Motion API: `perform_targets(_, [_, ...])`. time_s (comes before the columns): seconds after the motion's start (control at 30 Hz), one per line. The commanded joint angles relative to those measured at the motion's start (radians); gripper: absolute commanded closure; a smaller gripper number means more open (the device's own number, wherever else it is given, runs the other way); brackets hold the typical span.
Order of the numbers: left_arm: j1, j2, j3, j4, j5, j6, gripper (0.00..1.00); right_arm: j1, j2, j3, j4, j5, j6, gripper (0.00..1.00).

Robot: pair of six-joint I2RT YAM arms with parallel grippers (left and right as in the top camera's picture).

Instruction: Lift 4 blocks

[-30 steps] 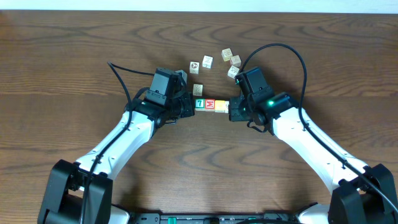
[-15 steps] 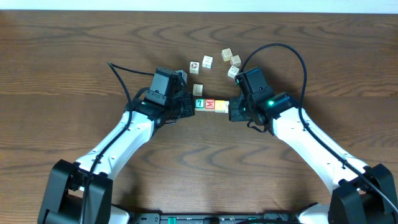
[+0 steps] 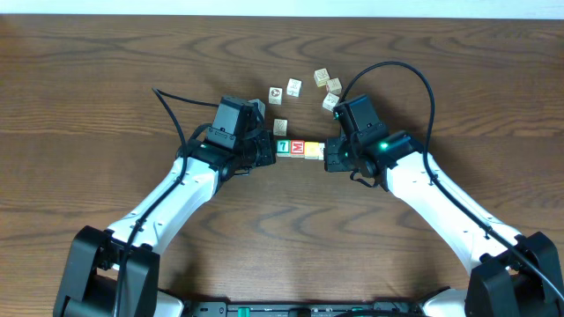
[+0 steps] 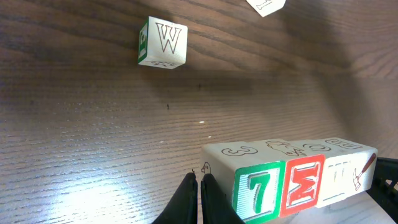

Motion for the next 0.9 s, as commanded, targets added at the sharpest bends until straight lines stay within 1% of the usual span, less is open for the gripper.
perform_targets(0.0, [-0.057, -0.032, 0.063, 0.027, 0.247, 0.010, 0.93, 0.057, -0.020, 0.058, 0.037, -0.292, -0.011, 0.99])
perform_targets(0.87, [-0.057, -0.031, 0.063, -0.017, 0.246, 0.010, 0.93, 0.060, -0.017, 0.058, 0.026, -0.273, -0.007, 0.99])
